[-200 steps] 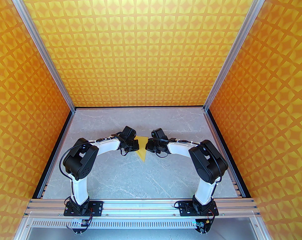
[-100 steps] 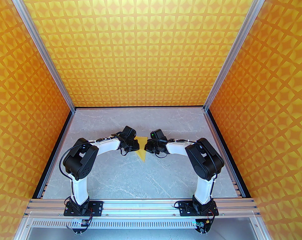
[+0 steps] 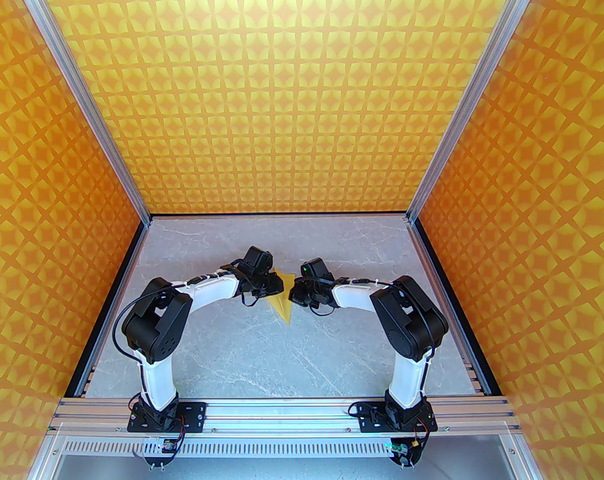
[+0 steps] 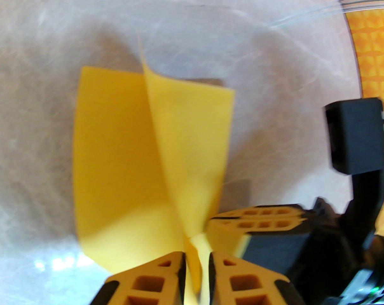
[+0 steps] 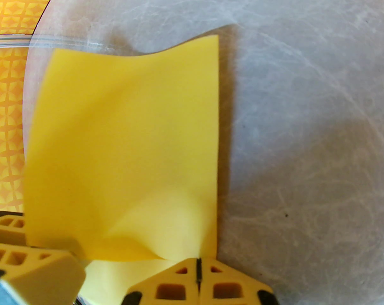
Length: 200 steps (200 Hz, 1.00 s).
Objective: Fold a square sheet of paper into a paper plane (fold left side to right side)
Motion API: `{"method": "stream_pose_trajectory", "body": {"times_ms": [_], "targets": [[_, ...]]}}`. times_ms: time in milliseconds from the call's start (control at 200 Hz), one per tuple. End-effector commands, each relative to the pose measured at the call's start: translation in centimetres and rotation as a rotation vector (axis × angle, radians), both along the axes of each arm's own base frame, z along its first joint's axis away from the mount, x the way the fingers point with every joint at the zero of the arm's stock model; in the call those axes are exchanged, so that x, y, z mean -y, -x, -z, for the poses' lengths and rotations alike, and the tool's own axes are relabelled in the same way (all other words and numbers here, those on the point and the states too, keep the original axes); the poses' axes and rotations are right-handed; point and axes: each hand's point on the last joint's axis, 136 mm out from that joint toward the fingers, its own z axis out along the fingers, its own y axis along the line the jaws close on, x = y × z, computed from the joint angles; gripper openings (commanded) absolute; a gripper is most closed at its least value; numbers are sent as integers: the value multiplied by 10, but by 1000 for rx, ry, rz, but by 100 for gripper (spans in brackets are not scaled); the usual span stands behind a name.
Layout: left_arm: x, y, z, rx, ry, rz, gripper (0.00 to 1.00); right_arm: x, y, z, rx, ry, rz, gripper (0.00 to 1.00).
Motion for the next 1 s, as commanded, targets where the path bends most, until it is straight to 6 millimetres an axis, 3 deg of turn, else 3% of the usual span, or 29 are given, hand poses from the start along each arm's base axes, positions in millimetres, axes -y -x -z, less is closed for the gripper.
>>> {"method": "stream_pose_trajectory", "body": {"times_ms": [0,315,845,995], "targets": [[14,1,-13,6,95,10,21,21,22,38,-110,112,11,0],[25,1,-11,-18,185,-3,31,20,22,37,-108,111,10,0],[23,-4,-21,-14,314,-50,33,20,21,37,-111,116,6,0],[22,-6,-10,-40,291,-56,34,19,21,37,-110,112,6,0]]}}
